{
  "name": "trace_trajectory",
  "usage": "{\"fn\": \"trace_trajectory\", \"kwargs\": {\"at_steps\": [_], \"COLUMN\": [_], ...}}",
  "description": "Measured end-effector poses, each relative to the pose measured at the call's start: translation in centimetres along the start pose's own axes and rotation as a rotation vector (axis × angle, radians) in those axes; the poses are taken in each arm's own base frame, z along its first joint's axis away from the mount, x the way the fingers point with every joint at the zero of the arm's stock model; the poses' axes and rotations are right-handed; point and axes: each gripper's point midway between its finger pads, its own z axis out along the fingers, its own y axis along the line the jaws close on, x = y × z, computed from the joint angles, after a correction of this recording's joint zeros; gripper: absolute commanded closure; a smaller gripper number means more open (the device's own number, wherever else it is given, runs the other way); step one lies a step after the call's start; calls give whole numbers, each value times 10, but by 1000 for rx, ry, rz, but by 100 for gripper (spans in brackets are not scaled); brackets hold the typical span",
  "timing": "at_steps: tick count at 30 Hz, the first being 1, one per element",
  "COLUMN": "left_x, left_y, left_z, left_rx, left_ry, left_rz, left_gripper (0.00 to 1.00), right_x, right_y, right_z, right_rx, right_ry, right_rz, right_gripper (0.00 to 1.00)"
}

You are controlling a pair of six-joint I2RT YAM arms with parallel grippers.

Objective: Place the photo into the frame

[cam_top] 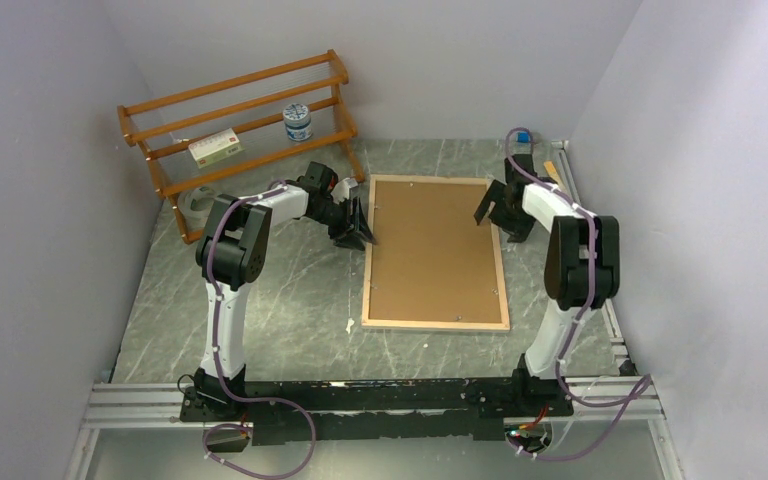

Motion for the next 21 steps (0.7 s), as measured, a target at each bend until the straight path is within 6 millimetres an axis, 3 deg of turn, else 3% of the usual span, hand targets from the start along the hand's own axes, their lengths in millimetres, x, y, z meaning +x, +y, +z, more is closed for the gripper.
{"fn": "trace_trajectory", "kwargs": {"at_steps": [3,9,16,21], "left_x": [0,-1,-3,-14], "left_y": [0,0,-1,5], "left_z": [0,0,0,-7], "left_rx": [1,-4,-2,-21], "left_ry": [1,7,16,-16], "left_rz": [-10,-32,-58,-66], "left_gripper": [46,46,46,46], "right_x": [20,67,108,149], "right_y": [-14,-41,-28,-18], "right_z": [-12,-18,-41,-60], "right_rx": [-9,-10,-171,-234], "right_ry": [22,102,130,151], "right_rz": [18,44,57,27], "right_gripper": [7,7,9,9]}}
